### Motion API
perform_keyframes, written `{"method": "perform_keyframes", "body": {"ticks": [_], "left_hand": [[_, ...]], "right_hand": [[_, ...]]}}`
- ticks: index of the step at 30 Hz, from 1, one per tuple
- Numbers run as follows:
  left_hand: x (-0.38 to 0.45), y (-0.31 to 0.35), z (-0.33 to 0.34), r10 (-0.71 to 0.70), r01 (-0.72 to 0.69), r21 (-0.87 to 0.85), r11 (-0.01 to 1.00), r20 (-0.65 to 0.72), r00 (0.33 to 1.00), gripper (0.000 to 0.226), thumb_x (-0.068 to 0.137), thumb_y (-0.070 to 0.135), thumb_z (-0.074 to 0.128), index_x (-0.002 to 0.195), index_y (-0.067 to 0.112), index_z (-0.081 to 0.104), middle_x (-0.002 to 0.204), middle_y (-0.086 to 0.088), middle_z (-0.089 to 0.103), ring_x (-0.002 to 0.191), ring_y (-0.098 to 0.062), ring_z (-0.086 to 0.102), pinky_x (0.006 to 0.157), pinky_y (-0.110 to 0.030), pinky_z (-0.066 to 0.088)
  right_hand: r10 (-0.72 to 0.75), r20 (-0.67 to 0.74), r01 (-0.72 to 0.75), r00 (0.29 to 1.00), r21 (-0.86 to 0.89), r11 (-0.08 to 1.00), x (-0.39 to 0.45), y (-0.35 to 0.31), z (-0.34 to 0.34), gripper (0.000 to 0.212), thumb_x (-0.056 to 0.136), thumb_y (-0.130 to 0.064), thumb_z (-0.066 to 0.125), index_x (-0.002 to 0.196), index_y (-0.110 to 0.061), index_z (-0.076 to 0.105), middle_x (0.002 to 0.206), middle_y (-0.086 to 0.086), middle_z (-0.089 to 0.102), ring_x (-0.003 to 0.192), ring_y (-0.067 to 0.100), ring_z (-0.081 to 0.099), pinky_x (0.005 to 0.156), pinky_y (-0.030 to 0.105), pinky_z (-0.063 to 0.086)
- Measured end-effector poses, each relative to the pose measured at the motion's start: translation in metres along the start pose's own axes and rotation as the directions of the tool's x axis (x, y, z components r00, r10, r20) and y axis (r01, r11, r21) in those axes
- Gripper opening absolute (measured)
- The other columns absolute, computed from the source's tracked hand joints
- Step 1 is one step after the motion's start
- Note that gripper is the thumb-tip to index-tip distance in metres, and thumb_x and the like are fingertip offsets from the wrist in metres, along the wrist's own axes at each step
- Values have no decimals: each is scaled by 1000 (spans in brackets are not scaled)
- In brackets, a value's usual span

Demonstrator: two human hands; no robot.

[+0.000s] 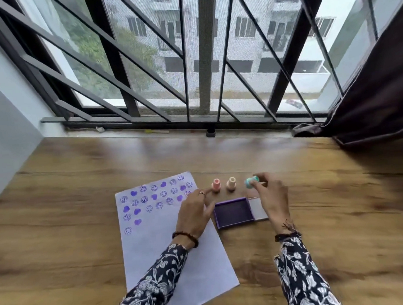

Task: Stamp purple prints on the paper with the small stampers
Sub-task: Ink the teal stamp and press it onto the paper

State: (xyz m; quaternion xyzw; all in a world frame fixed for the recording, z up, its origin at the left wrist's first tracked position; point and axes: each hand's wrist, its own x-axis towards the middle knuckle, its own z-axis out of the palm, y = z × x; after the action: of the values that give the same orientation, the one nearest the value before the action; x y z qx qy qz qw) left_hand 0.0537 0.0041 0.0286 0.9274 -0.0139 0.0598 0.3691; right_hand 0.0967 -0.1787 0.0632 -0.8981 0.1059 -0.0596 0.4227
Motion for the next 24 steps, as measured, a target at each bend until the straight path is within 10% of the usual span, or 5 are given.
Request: {"method": "perform_keyframes", "body": {"ticks": [5,10,24], "left_hand": [[-2,42,-12,-71,36,-457,889,-61,996,35,74,19,73,106,29,61,100,6,69,95,2,62,80,-6,43],[-11,66,-24,-1,-59,-587,807,-100,995,39,69,16,76,104,28,64,87,22,64,80,13,59,72,-1,41],[-25,62,-38,53,-126,-480,868,-164,985,36,67,15,78,100,25,69,87,10,61,90,-11,56,75,-1,34]], "right_hand": [[181,357,-394,917,724,566,-32,-19,-14,15,88,-10,57,101,-11,66,79,1,64,65,6,57,52,12,51],[133,621,-632,772,773,53,-63,-25,-13,20,70,-21,60,83,-11,71,66,0,71,56,6,66,55,18,57],[120,692,-688,712,721,-80,-83,-45,2,32,90,-28,49,85,-2,66,59,5,69,52,9,67,51,18,57]]}}
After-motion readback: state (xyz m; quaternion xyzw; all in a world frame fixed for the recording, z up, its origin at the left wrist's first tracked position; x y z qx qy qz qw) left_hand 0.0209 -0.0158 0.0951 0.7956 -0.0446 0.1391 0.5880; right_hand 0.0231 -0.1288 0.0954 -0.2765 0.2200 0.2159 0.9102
